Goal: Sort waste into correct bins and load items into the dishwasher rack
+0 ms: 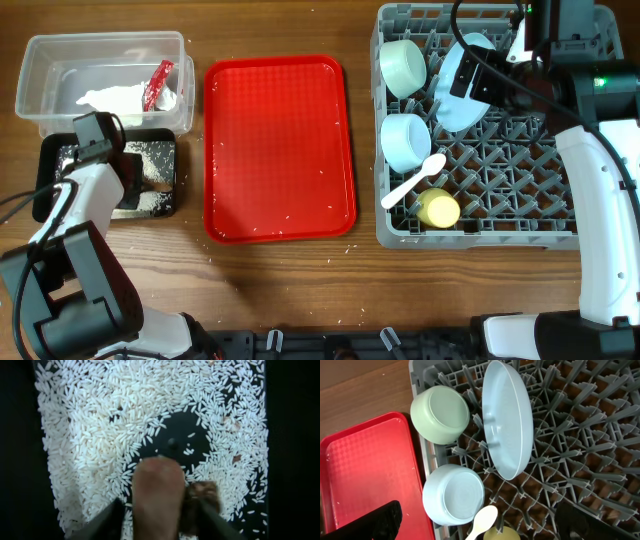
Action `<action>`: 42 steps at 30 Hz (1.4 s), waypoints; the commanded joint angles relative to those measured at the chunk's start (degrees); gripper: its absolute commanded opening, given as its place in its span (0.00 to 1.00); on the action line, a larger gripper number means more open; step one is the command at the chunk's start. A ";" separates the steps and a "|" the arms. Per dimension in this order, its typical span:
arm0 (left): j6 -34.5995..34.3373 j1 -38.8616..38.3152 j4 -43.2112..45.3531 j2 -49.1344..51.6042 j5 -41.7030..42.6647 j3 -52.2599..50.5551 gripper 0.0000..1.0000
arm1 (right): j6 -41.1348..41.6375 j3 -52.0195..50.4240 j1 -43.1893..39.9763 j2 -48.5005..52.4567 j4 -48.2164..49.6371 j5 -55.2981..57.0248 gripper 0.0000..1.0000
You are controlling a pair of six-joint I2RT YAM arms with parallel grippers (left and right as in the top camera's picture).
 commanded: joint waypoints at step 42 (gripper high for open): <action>-0.57 0.42 0.39 0.31 -2.14 -0.42 1.00 | -20.41 -52.33 -7.65 -59.06 47.30 -16.04 1.00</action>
